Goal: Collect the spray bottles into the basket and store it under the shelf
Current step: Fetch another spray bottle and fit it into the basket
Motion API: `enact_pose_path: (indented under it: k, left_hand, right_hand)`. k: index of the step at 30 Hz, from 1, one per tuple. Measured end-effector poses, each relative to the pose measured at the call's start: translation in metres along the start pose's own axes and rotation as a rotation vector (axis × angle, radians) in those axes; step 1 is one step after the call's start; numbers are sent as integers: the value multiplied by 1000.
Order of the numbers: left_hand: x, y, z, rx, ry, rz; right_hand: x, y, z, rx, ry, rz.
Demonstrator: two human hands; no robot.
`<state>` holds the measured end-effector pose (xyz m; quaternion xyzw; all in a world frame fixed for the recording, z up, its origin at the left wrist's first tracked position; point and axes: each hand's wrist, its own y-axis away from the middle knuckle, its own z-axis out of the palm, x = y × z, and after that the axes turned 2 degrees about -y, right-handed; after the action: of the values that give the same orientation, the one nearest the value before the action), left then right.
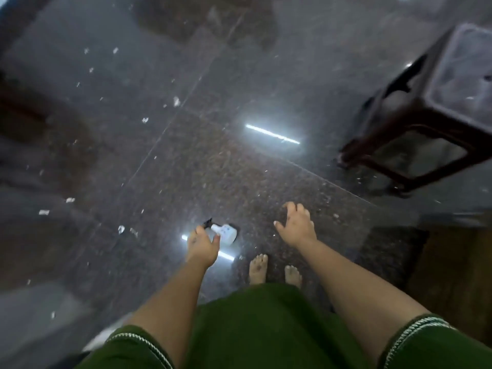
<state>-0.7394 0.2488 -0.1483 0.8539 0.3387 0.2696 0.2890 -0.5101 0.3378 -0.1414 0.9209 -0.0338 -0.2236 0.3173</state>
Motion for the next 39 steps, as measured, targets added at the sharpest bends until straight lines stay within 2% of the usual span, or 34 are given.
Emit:
enact_pose_path:
  k: [4,8,13,16,19,23,27,32,37,39]
  left_hand:
    - [-53,-23,12,63,208,-229]
    - [-93,-41,50,65,313,-310]
    - [-143,-76,117,-30,225,-318]
    - [-172,-109,160,-61,226,-385]
    - [-193,-151,200,-69,322,-444]
    - [-208,-205,246,-95,445,-440]
    - [-217,-252,275,-70,638,-532]
    - [-213,-294,296,-111,888,-537]
    - [-196,-304,304,-235,1343,-616]
    - [-194,-307,297,-225,1395,-617]
  right_hand:
    - [-37,-35,58,-174,152,-140]
    - [-54,-65,120,-288,350,-279]
    - [-59,-112,209,-368,517,-448]
    - [-53,-149,268,-391,552,-501]
    - [-40,-188,322,-407,527,-465]
    - [-19,-234,378,-441,441,-319]
    - [-9,-269,420,-503,388,-222]
    - [-13,-296,454,-546,276,-111]
    - [-21,-301,469,-601,216,-54]
    - [-23,-298,469,-612,214,-57]
